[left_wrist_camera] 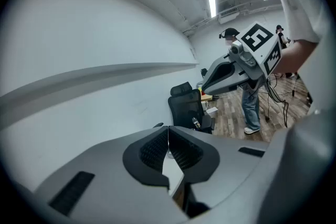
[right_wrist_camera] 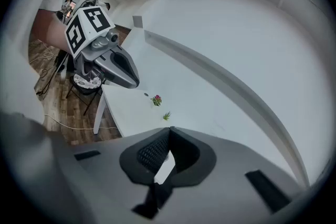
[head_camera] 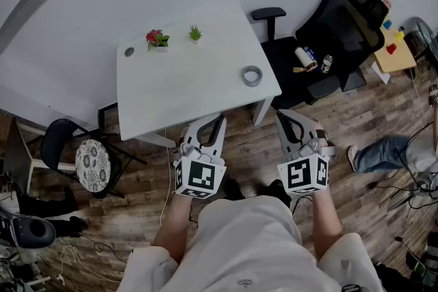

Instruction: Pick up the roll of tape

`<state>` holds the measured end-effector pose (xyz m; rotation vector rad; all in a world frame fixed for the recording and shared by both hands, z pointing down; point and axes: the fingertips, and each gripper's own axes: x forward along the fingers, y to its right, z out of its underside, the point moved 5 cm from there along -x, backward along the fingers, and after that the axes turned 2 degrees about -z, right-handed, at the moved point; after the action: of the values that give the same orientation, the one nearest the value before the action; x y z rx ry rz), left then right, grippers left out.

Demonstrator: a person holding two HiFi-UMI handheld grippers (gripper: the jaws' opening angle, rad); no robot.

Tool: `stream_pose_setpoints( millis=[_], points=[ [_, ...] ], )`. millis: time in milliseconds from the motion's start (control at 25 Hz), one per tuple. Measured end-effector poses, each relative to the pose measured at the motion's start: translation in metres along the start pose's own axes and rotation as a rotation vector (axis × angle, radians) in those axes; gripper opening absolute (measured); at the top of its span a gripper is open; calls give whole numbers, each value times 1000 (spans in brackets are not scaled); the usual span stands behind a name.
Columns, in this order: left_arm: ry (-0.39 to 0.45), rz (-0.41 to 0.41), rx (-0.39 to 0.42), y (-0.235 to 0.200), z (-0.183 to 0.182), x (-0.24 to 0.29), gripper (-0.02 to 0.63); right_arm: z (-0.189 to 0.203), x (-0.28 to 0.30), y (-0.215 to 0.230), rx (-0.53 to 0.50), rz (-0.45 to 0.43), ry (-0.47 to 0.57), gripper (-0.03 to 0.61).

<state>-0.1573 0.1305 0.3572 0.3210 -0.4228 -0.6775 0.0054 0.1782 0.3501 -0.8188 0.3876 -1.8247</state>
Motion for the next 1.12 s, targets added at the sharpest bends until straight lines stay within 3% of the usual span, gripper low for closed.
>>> stream_pose_setpoints(
  millis=[1120],
  points=[
    [-2,38,-35,4,23,-15,21,-7,6,-31,68,-49,5,8]
  ],
)
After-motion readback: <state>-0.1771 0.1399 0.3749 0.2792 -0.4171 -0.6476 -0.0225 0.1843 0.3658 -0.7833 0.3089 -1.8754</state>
